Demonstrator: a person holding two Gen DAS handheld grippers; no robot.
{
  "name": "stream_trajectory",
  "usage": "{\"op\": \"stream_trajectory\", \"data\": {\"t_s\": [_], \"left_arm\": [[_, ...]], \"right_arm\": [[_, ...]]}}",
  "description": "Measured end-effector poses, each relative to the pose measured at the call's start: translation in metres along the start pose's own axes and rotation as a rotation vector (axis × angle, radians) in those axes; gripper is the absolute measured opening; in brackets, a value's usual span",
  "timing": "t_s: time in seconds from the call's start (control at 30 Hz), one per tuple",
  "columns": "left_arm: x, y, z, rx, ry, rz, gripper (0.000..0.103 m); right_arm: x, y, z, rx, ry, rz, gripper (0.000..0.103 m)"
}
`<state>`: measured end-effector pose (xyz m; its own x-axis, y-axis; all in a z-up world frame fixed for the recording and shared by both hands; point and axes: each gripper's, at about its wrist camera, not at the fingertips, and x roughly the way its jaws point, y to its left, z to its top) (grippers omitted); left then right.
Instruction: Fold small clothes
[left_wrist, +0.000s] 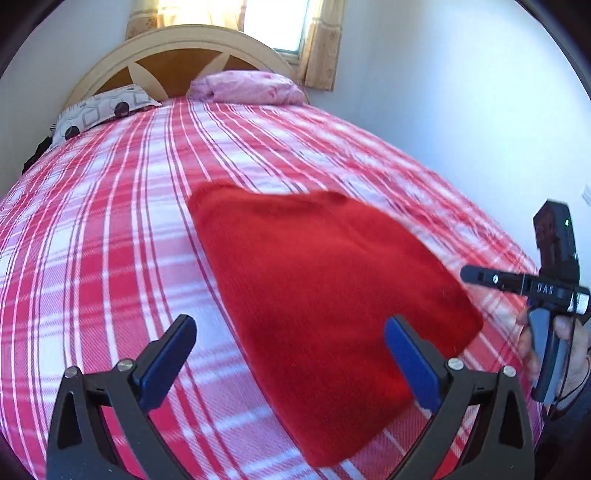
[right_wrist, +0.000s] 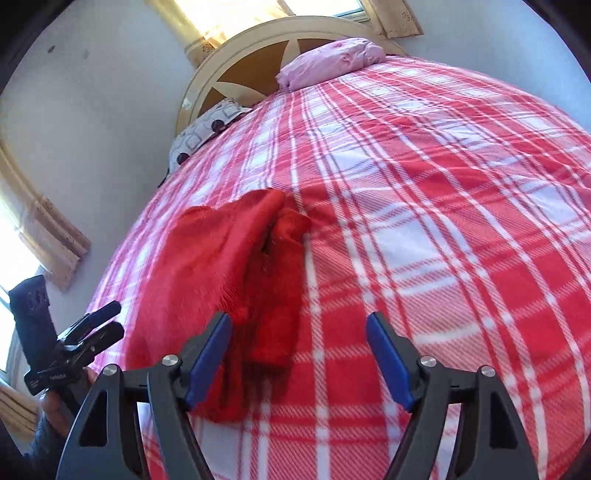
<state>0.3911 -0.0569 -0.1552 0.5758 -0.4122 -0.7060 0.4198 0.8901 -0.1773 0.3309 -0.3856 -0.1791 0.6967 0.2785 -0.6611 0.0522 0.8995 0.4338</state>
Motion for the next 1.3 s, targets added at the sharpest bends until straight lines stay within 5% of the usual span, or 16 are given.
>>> {"op": "stream_trajectory", "data": {"t_s": [0.2, 0.47, 0.87, 1.03, 1.17, 1.23, 1.3], "left_arm": [[0.037, 0.033, 0.008, -0.126, 0.058, -0.038, 0.103], [0.067, 0.049, 0.003, -0.278, 0.102, -0.18, 0.103], [0.041, 0.023, -0.029, -0.278, 0.153, -0.284, 0.103], [0.044, 0.018, -0.032, -0.26, 0.159, -0.279, 0.103], [0.053, 0.005, -0.026, -0.226, 0.161, -0.244, 0.103], [0.054, 0.004, -0.024, -0.224, 0.16, -0.235, 0.103], [0.056, 0.003, -0.022, -0.243, 0.148, -0.242, 0.08]], "right_arm": [[0.035, 0.005, 0.02, -0.009, 0.04, 0.02, 0.077], [0.075, 0.001, 0.04, 0.039, 0.066, 0.079, 0.077], [0.127, -0.009, 0.089, 0.079, 0.201, 0.226, 0.077], [0.131, -0.02, 0.083, 0.117, 0.215, 0.275, 0.051], [0.145, -0.014, 0.086, 0.122, 0.269, 0.314, 0.043], [0.149, -0.009, 0.086, 0.121, 0.289, 0.303, 0.029], [0.145, -0.007, 0.085, 0.124, 0.282, 0.298, 0.025]]}}
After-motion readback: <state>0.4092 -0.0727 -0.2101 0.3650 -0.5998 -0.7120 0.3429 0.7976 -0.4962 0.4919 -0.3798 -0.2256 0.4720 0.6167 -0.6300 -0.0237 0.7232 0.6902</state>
